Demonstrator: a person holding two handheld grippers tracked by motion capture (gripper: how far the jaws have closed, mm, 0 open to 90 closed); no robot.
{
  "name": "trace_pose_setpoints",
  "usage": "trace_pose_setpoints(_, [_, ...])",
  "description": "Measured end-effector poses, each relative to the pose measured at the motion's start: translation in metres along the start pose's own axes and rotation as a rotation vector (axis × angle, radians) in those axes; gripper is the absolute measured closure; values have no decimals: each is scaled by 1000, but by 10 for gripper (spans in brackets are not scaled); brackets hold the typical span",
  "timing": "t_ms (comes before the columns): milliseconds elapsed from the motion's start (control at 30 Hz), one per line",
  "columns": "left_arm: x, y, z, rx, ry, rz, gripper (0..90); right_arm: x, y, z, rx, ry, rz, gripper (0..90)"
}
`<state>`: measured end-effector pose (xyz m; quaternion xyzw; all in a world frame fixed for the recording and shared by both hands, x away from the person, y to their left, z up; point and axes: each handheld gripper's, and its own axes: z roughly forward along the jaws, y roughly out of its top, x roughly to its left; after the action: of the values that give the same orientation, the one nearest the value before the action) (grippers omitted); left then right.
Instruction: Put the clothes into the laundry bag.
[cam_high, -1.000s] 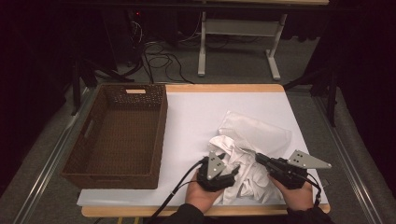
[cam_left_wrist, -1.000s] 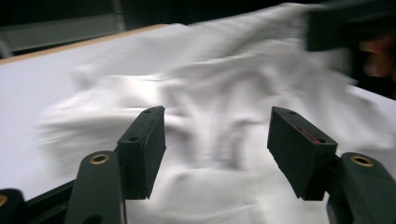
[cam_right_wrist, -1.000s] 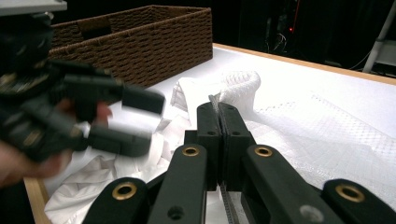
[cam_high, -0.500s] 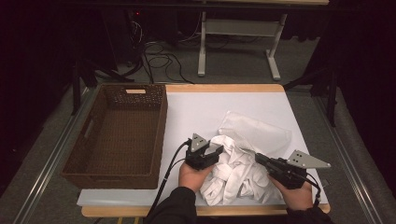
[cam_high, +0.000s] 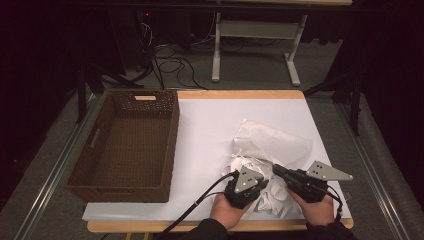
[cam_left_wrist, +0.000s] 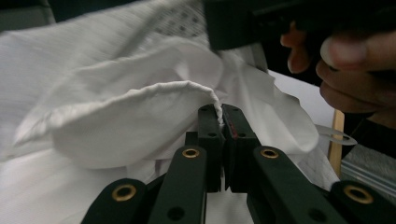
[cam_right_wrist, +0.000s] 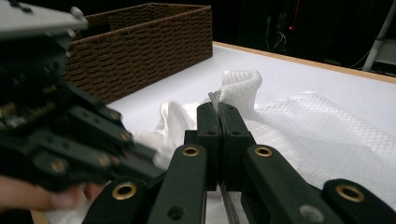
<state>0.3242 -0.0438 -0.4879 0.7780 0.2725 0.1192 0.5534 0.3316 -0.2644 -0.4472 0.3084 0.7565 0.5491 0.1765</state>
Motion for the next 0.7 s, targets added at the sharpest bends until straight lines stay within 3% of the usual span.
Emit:
trace_pose_setpoints(133, [5,1,15,9,17,-37,866,0,0,0,1,5,-3,900])
trace_pose_setpoints(233, [9,4,23,12,62,-60,851,0,0,0,1,7,-6,900])
trace_pose_setpoints(267, [10,5,24,11,66,-66,817,1,0,0,1,8,-8,900])
trace_pose_setpoints(333, [10,6,23,6,62,-83,666,1,0,0,2,8,-10,900])
trace_pose_setpoints(433, [7,5,14,-13,59,-72,514,-1,0,-1,0,8,-6,900])
trace_pose_setpoints(467, [7,4,9,-15,61,-70,514,-1,0,-1,0,8,-6,900])
trace_pose_setpoints(500, [5,-1,-3,-24,97,-61,436,-1,0,-1,-1,7,-7,900])
trace_pose_setpoints(600, [6,-7,-15,-36,111,-69,378,-1,0,-2,0,5,-7,900])
trace_pose_setpoints(633, [11,-13,-27,-47,109,-97,369,0,0,-2,0,5,-8,900])
trace_pose_setpoints(700, [15,-17,-35,-52,120,-111,369,0,0,-2,0,5,-9,900])
